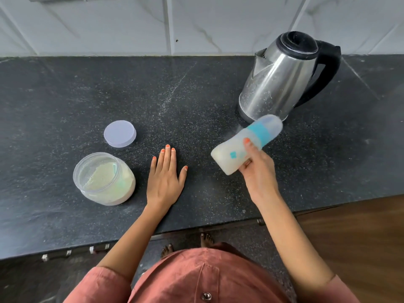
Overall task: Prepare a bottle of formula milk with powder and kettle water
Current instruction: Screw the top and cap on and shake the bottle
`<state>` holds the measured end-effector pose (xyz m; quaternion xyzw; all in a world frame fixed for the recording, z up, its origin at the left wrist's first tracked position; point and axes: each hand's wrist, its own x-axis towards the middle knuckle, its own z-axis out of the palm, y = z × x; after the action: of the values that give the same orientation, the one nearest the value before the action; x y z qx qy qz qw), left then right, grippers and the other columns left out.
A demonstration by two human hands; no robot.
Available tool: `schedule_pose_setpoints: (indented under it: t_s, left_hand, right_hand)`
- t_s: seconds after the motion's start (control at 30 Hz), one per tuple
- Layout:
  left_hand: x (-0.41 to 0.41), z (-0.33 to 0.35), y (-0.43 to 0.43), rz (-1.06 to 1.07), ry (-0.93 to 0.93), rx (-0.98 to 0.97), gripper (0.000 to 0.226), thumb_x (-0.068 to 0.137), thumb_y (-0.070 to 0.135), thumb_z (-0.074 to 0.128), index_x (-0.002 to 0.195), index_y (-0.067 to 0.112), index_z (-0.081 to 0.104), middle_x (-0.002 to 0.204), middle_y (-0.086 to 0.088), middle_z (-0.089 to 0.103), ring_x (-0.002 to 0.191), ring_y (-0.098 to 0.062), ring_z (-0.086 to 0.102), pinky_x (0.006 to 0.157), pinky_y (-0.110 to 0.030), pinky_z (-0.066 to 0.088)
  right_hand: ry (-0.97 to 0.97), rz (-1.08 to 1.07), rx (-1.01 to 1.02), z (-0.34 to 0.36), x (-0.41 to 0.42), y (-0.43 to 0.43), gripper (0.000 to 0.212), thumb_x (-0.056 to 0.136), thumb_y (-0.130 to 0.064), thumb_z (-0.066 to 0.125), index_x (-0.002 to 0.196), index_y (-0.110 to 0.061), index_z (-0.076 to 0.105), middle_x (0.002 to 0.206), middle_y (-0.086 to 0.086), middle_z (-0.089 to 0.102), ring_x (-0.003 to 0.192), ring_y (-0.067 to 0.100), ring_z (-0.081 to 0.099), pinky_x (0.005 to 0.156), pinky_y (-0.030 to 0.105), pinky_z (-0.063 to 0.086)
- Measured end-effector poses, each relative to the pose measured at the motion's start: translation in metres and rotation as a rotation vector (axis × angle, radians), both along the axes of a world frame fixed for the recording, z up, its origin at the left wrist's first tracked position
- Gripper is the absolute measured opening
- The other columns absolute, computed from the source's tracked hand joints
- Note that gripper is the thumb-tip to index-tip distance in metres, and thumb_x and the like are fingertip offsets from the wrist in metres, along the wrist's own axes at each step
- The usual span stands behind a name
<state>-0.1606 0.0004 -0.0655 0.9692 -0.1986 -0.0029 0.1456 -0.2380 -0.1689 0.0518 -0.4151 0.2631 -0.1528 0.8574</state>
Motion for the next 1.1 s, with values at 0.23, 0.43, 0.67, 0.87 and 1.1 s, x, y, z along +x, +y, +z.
schedule_pose_setpoints:
  t_s: [0.23, 0.43, 0.67, 0.87, 1.1]
  left_hand:
    - [0.001, 0.000, 0.000, -0.006, 0.001, 0.008, 0.078, 0.085, 0.053, 0.003, 0.144, 0.004, 0.018, 0.153, -0.011, 0.015, 0.142, -0.024, 0.014, 0.114, -0.036, 0.005]
    - [0.000, -0.001, 0.000, 0.000, -0.007, 0.011, 0.076, 0.087, 0.052, 0.006, 0.143, 0.004, 0.022, 0.153, -0.012, 0.018, 0.141, -0.024, 0.017, 0.114, -0.038, 0.008]
    - [0.001, 0.000, 0.000, -0.006, 0.003, 0.023, 0.079, 0.085, 0.054, 0.001, 0.144, 0.005, 0.017, 0.154, -0.010, 0.013, 0.142, -0.023, 0.013, 0.114, -0.036, 0.005]
    - [0.000, 0.000, 0.000, -0.004, -0.003, 0.007, 0.075, 0.088, 0.051, 0.008, 0.143, 0.003, 0.024, 0.152, -0.013, 0.020, 0.140, -0.026, 0.020, 0.113, -0.039, 0.010]
    - [0.000, 0.001, 0.000, -0.006, 0.001, 0.005, 0.075, 0.087, 0.051, 0.008, 0.143, 0.003, 0.023, 0.152, -0.013, 0.020, 0.141, -0.026, 0.019, 0.114, -0.039, 0.010]
  right_hand:
    - [0.140, 0.303, -0.362, -0.007, -0.018, 0.017, 0.017, 0.071, -0.005, 0.067, 0.084, -0.015, 0.065, 0.073, -0.008, 0.071, 0.076, 0.006, 0.065, 0.072, 0.025, 0.055]
    - [0.005, -0.040, 0.013, -0.003, -0.001, 0.001, 0.013, 0.083, -0.015, 0.058, 0.094, -0.019, 0.063, 0.089, -0.006, 0.069, 0.084, 0.006, 0.066, 0.075, 0.026, 0.055]
    - [0.149, 0.316, -0.326, -0.009, -0.015, 0.014, 0.018, 0.066, -0.013, 0.069, 0.084, -0.016, 0.067, 0.079, -0.005, 0.072, 0.081, 0.011, 0.066, 0.077, 0.031, 0.054]
    - [0.073, 0.128, -0.135, -0.006, -0.004, 0.003, 0.014, 0.074, -0.017, 0.064, 0.088, -0.017, 0.064, 0.079, -0.008, 0.071, 0.080, 0.007, 0.067, 0.074, 0.027, 0.055]
    - [0.092, 0.169, -0.154, -0.007, -0.010, 0.004, 0.013, 0.073, -0.014, 0.064, 0.086, -0.015, 0.066, 0.078, -0.006, 0.072, 0.079, 0.008, 0.067, 0.072, 0.026, 0.056]
